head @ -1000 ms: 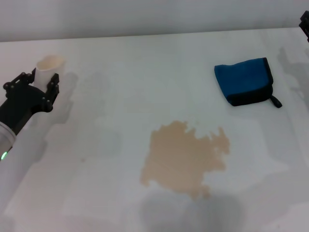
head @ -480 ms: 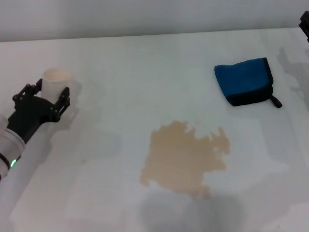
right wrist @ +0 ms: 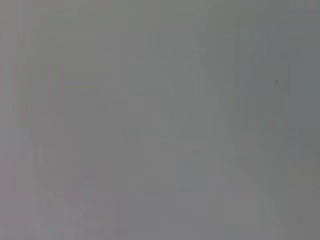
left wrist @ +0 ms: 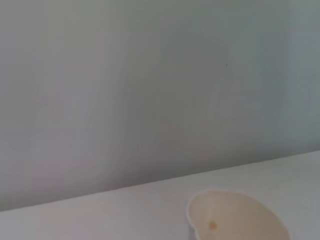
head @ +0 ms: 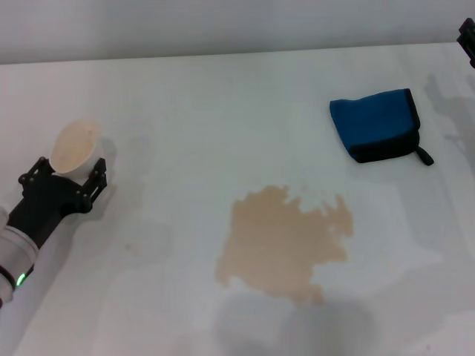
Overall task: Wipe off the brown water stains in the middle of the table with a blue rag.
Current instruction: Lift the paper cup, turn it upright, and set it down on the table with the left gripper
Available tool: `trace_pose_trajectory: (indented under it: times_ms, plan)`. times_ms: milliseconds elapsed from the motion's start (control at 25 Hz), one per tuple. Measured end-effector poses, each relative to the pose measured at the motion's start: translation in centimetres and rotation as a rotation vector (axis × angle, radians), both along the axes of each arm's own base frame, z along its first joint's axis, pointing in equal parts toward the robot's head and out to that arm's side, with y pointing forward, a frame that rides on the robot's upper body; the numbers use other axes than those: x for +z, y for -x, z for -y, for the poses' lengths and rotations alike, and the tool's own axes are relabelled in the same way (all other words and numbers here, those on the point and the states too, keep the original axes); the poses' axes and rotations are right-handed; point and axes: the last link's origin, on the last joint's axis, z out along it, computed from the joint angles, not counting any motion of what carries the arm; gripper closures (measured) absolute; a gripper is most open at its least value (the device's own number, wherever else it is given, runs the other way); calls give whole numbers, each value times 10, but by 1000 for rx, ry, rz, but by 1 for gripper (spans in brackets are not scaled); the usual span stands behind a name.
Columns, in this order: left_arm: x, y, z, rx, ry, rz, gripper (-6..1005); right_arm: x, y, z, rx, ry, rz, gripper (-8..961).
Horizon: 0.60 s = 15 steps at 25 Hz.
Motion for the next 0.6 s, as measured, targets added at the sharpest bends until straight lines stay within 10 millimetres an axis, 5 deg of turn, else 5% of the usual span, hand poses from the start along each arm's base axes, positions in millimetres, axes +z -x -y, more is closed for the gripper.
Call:
trace_pose_trajectory:
  times_ms: [400,520,600]
  plan:
    - [-4,2,12,35,-12,60,336,1,-2,4,5,-8,3,114]
    - [-1,4,16,44,-31,77,181,2,-2,5,5,-8,3,114]
    - [-1,5,18,44,-40,87,167,2,-3,5,4,-8,3,115]
